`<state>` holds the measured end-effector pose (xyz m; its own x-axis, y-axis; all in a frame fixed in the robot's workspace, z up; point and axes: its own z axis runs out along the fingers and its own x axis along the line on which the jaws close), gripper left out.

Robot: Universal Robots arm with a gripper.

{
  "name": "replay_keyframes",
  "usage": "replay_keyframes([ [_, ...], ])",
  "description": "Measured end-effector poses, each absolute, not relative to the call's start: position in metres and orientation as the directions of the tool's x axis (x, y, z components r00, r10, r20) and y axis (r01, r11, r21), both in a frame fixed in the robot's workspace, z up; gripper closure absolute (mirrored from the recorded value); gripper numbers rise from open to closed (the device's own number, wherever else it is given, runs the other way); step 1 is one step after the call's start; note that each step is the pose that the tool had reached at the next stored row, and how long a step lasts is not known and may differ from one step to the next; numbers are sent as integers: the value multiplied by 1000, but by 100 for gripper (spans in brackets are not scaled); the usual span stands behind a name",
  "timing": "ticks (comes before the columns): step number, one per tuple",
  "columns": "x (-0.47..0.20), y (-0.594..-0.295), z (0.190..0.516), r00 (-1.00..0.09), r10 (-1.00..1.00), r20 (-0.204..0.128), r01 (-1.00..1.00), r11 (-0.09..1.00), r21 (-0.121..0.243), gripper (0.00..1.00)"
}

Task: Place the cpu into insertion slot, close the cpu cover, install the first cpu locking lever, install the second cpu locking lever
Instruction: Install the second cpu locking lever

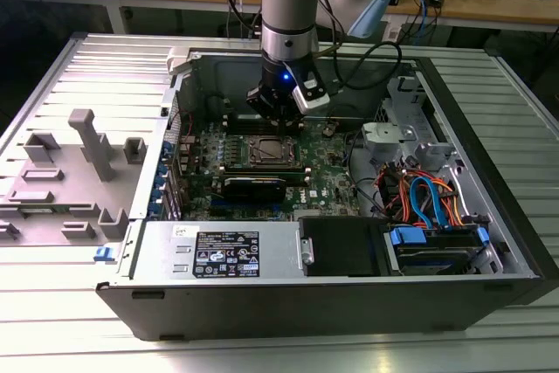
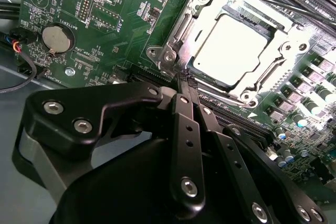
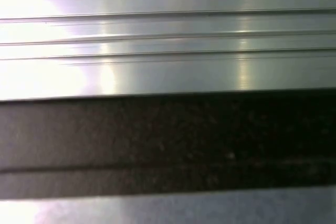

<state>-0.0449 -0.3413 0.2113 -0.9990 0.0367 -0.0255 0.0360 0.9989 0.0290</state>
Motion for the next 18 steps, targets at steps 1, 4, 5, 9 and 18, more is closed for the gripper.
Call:
replay_keyframes([
  [1, -45, -341, 211, -999, 37, -25, 36, 999, 29, 89],
  [4, -45, -341, 211, -999, 37, -25, 36, 999, 29, 89],
  [5, -45, -341, 211, -999, 37, -26, 36, 999, 29, 89],
  [9, -45, -341, 213, -999, 37, -26, 36, 999, 27, 89],
  [18, -45, -341, 219, -999, 37, -26, 36, 999, 20, 89],
])
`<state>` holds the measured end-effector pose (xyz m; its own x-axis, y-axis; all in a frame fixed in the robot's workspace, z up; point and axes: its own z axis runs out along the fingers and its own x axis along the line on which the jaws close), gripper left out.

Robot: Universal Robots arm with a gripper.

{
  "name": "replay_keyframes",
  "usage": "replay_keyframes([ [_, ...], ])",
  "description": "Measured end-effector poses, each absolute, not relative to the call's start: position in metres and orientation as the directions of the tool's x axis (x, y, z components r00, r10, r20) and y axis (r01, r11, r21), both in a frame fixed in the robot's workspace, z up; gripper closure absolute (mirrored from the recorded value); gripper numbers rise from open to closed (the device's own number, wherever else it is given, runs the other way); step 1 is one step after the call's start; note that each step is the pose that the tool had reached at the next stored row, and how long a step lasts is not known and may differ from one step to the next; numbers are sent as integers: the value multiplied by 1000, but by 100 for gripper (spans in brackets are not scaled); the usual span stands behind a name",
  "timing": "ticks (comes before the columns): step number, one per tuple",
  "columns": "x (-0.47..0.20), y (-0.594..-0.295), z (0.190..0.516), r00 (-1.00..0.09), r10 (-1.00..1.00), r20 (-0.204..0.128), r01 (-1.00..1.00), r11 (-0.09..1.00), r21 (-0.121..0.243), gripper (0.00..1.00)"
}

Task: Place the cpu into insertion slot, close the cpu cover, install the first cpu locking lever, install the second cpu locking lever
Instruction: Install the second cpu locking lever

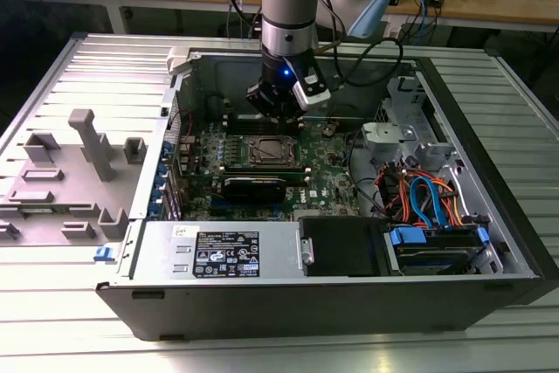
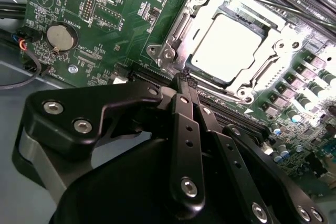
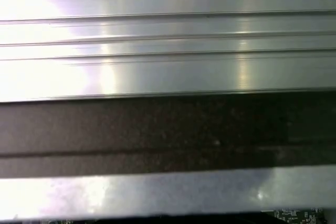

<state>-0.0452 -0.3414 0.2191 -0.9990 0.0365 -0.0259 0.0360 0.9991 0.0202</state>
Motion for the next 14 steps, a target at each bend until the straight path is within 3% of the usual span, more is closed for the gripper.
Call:
replay_keyframes([
  [14, -45, -348, 226, -999, 36, -26, 36, 999, 11, 89],
])
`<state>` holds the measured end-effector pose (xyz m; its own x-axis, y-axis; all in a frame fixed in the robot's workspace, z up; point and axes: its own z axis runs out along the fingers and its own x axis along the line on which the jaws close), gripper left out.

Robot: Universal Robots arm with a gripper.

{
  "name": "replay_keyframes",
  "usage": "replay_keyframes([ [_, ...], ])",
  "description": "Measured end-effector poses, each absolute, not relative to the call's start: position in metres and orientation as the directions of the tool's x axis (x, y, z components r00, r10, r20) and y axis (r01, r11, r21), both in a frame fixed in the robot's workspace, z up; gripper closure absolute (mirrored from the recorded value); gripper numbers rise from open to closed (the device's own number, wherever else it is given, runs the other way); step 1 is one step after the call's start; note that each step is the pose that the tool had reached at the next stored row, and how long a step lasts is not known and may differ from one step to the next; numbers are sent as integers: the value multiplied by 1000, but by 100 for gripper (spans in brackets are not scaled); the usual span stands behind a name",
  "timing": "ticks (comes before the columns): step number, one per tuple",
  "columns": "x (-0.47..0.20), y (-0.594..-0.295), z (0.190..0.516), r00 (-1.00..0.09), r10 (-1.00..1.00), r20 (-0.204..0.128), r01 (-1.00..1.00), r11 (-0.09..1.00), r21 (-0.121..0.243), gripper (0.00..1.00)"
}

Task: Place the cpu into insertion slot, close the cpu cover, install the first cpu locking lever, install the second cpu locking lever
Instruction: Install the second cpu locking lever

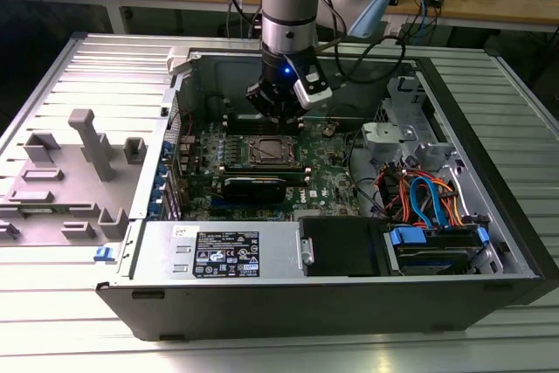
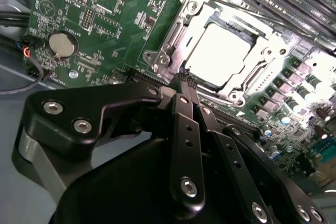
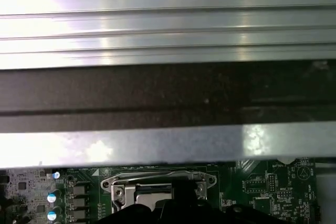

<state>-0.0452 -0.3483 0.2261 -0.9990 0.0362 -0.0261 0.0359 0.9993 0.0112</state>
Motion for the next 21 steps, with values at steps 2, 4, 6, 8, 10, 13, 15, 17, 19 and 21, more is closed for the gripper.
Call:
replay_keyframes([
  [2, -45, -351, 226, -999, 36, -26, 36, 999, 11, 89],
  [4, -45, -354, 226, -999, 36, -26, 36, 999, 11, 89],
  [6, -45, -358, 226, -999, 36, -26, 36, 999, 11, 89],
  [8, -45, -362, 226, -999, 36, -26, 36, 999, 11, 89],
  [10, -45, -365, 226, -999, 36, -26, 36, 999, 11, 89],
  [13, -45, -366, 229, -999, 36, -26, 36, 999, 8, 89],
  [15, -45, -366, 233, -999, 36, -26, 36, 999, 8, 89],
  [17, -45, -367, 235, -999, 36, -26, 36, 999, 8, 89],
  [19, -45, -367, 235, -999, 36, -26, 36, 999, 8, 89],
  [21, -45, -367, 235, -999, 36, -26, 36, 999, 8, 89],
])
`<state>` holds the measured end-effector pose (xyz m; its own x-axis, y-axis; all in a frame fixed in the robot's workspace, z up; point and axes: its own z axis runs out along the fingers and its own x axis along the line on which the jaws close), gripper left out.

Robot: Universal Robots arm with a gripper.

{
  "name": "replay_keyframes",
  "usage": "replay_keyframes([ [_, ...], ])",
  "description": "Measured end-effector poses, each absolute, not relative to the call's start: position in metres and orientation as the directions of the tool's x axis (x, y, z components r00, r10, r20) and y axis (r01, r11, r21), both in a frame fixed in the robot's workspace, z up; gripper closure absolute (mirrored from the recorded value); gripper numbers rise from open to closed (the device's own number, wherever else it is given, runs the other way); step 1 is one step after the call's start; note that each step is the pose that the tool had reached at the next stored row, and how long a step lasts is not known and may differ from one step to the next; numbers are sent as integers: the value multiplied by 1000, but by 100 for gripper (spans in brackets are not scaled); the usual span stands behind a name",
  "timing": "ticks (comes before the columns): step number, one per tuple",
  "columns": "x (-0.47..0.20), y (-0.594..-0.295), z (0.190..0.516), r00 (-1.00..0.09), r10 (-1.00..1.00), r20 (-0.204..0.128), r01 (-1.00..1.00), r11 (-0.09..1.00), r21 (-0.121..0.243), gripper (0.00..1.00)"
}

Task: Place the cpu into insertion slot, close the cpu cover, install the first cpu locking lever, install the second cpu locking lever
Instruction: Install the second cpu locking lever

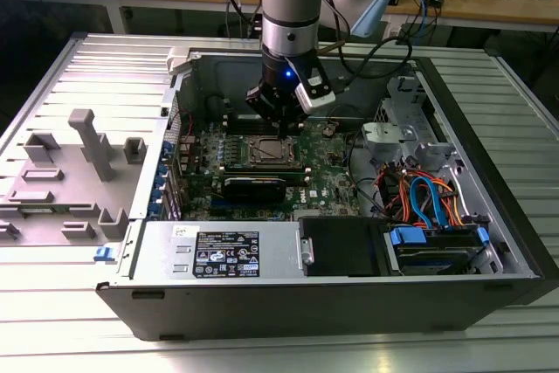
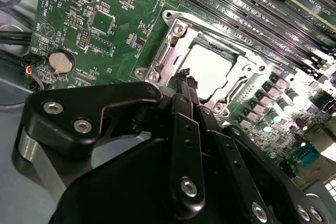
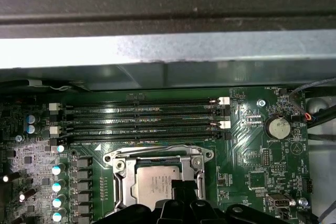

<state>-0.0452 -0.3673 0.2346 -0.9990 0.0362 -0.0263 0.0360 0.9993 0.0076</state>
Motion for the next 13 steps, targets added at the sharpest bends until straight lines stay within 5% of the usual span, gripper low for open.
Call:
replay_keyframes([
  [13, -45, -368, 236, -999, 36, -26, 36, 999, 8, 89],
])
